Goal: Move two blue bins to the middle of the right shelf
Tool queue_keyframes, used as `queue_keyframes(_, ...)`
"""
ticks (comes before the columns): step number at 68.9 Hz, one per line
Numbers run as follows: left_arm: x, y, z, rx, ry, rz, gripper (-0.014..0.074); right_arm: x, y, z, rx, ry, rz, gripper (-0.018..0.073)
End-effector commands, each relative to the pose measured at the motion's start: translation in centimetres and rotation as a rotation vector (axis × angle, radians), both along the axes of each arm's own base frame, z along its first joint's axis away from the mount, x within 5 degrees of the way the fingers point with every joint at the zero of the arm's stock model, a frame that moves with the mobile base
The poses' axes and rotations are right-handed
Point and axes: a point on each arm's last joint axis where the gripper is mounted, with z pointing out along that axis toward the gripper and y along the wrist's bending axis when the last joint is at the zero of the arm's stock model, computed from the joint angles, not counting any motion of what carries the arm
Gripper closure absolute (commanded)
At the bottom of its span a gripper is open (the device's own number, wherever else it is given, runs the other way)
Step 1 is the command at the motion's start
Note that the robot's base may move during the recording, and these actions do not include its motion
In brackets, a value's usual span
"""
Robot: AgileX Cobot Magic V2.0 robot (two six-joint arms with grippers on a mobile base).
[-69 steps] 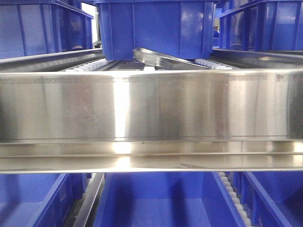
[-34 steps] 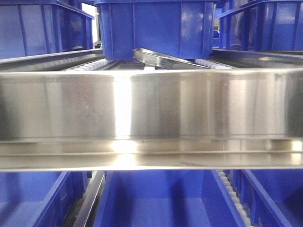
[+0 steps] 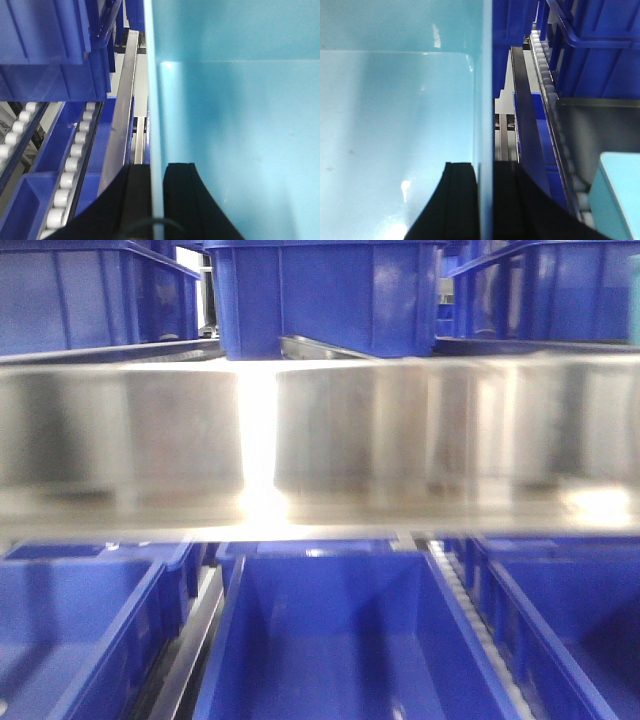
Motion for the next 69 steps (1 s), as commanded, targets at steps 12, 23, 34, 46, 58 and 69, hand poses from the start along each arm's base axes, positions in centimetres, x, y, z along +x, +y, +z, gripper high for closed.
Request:
queue_keyframes(12,-0.61,0.58,1.08,0.009,-0.061,0.005,0.0707,0.04,-0.62,0.98,-0.027,-0.084,-0.01,0.0721)
queue_keyframes(23,-0.61,0.58,1.08,0.009,-0.061,0.005,0.0707,0.04,-0.62,0.98,-0.027,-0.084,-0.01,0.0721)
queue_keyframes(34,-0.61,0.58,1.08,0.009,-0.061,0.005,0.0707,0.04,-0.62,0.98,-0.027,-0.084,-0.01,0.0721)
queue_keyframes(46,-0.61,0.58,1.08,0.009,-0.061,0.005,0.0707,0.04,-0.62,0.98,-0.027,-0.084,-0.01,0.0721)
queue_keyframes(58,-0.61,0.58,1.08,0.009,-0.061,0.005,0.0707,0.04,-0.62,0.98,-0.027,-0.084,-0.01,0.0721)
queue_keyframes(69,-0.61,0.58,1.08,0.009,-0.061,0.005,0.0707,0.04,-0.62,0.98,-0.027,-0.084,-0.01,0.0721)
